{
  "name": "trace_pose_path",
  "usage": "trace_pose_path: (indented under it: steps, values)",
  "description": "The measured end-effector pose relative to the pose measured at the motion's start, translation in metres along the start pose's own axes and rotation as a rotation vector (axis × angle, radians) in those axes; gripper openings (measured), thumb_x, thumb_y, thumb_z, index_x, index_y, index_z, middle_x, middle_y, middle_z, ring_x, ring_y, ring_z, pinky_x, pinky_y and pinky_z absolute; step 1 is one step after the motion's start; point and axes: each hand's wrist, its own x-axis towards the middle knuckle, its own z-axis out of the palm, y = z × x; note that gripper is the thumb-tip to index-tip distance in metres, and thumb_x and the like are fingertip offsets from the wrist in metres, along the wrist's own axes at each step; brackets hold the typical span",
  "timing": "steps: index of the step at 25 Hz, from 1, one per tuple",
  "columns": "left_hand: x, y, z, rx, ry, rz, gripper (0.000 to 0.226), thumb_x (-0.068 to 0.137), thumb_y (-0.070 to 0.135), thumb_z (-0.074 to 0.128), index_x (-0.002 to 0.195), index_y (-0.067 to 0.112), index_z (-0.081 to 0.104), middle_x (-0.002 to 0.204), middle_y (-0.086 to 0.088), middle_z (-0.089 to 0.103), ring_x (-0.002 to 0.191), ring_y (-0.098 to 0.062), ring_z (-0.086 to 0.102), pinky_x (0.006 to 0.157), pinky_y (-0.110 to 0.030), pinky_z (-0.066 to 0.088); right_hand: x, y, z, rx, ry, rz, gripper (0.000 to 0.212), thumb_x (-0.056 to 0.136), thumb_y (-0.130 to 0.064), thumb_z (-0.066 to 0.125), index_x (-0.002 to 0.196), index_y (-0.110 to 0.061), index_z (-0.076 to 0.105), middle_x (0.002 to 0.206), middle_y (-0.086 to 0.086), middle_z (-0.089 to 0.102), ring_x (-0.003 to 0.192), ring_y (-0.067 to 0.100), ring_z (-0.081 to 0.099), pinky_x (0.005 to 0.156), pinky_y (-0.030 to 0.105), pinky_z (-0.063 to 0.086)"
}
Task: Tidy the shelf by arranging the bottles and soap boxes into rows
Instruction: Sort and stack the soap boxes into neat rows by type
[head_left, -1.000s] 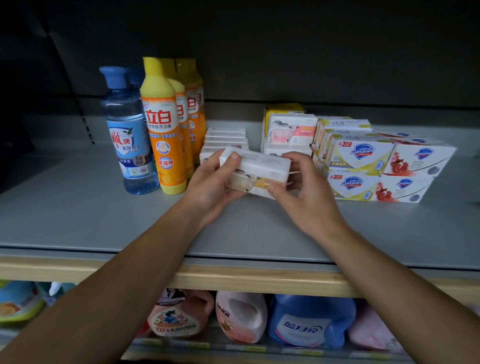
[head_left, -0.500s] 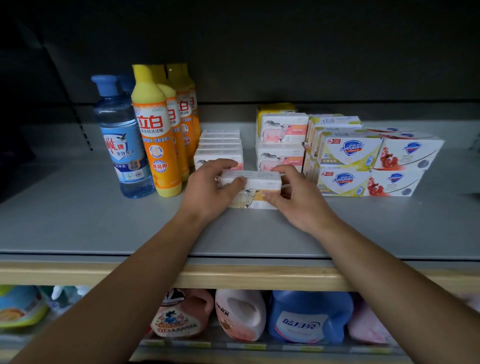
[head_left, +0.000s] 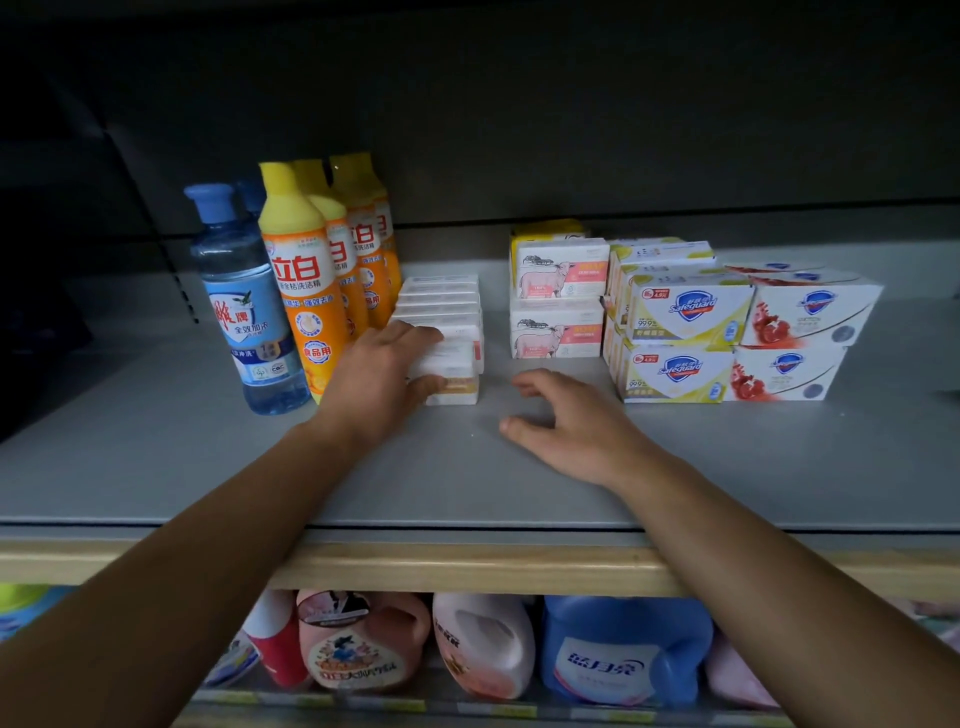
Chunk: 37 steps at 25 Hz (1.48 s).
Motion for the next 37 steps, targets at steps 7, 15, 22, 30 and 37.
trace_pose_path:
  steps: [7, 15, 22, 30, 37]
  values:
    - [0.017, 0.005, 0.019, 0.050, 0.036, -0.034, 0.050, 0.093, 0.030, 0.063, 0.140, 0.021, 0.051, 0.153, -0.007, 0.039, 0.140, -0.030, 0.034, 0.118, -0.043, 0.025, 0.000, 0.001, 0.001, -0.080, -0.046, -0.023, 0.055, 0.084, -0.055, 0.058, 0.131, -0.026, 0.054, 0.134, -0.007, 0.054, 0.128, 0.014, 0.046, 0.104, 0.030, 0.038]
    - [0.023, -0.001, 0.020, -0.007, -0.017, -0.015, 0.052, 0.094, 0.030, 0.062, 0.142, 0.020, 0.048, 0.148, -0.009, 0.047, 0.137, -0.028, 0.039, 0.115, -0.039, 0.028, -0.001, 0.001, 0.005, -0.266, -0.115, -0.087, 0.054, 0.090, -0.056, 0.049, 0.134, -0.026, 0.052, 0.140, -0.004, 0.048, 0.131, 0.022, 0.042, 0.109, 0.033, 0.032]
    - [0.067, 0.032, 0.011, -0.031, 0.016, 0.039, 0.049, 0.089, 0.047, 0.058, 0.131, 0.022, 0.057, 0.133, -0.005, 0.059, 0.118, -0.025, 0.056, 0.096, -0.037, 0.046, -0.001, -0.002, 0.007, -0.290, -0.118, -0.096, 0.055, 0.091, -0.058, 0.046, 0.136, -0.026, 0.050, 0.140, -0.005, 0.047, 0.131, 0.022, 0.041, 0.109, 0.032, 0.031]
    - [0.142, 0.076, 0.053, 0.151, -0.313, 0.002, 0.064, 0.080, 0.044, 0.071, 0.131, 0.013, 0.050, 0.127, -0.012, 0.047, 0.111, -0.028, 0.053, 0.094, -0.043, 0.050, 0.000, 0.001, 0.006, -0.228, -0.097, -0.092, 0.052, 0.089, -0.053, 0.052, 0.134, -0.027, 0.053, 0.136, -0.006, 0.050, 0.126, 0.020, 0.041, 0.108, 0.031, 0.030]
    - [0.120, 0.079, 0.021, -0.061, -0.139, 0.069, 0.049, 0.080, 0.034, 0.074, 0.120, 0.017, 0.051, 0.115, -0.011, 0.060, 0.102, -0.029, 0.057, 0.080, -0.036, 0.047, -0.001, -0.004, -0.005, -0.067, 0.143, -0.097, 0.038, 0.083, -0.035, 0.066, 0.116, -0.017, 0.062, 0.119, 0.002, 0.059, 0.115, 0.024, 0.051, 0.098, 0.033, 0.039]
